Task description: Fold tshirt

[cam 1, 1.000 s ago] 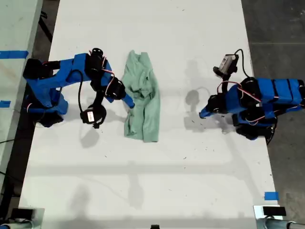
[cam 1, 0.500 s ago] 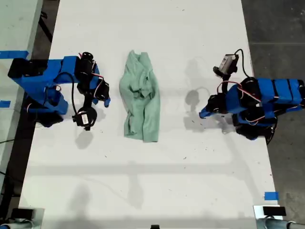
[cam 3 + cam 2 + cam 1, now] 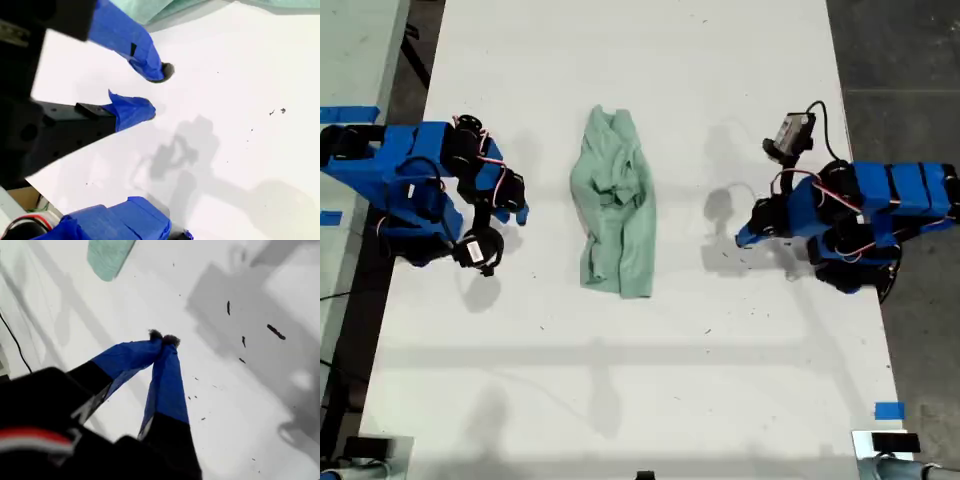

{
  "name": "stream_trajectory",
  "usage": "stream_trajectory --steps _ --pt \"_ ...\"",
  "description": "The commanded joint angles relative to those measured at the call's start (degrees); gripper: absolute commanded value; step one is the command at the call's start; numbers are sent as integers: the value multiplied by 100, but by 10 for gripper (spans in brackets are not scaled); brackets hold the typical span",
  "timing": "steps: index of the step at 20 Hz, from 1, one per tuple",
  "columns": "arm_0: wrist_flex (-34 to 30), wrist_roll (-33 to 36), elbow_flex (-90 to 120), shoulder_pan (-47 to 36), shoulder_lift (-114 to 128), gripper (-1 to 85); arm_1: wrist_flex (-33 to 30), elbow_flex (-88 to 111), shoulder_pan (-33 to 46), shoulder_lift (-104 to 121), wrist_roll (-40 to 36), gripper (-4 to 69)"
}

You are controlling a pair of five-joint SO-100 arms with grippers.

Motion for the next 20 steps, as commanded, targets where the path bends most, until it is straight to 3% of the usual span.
stream_trajectory --steps 1,2,3,5,6,9,14,20 --pt "-62 79 -70 -9 141 58 -114 -940 62 -554 -255 -5" --pt "-62 132 -114 -35 114 69 -105 -1239 79 -835 -352 3" --pt "-114 255 -176 -79 70 135 -88 -1591 97 -1160 -457 10" --pt "-237 501 -457 -132 -176 246 -53 -2303 114 -1907 -659 152" --pt "-316 668 -686 -149 -396 277 -26 -2663 114 -2320 -765 184" --pt "-369 1072 -1503 -158 -1248 288 35 -3639 105 -3366 -958 248" --pt "-431 1301 -2057 -176 -1872 292 255 -4983 -18 -4702 -1143 264" --pt "-1020 1485 -2479 -220 -2892 301 272 -6451 -176 -6618 -1248 272"
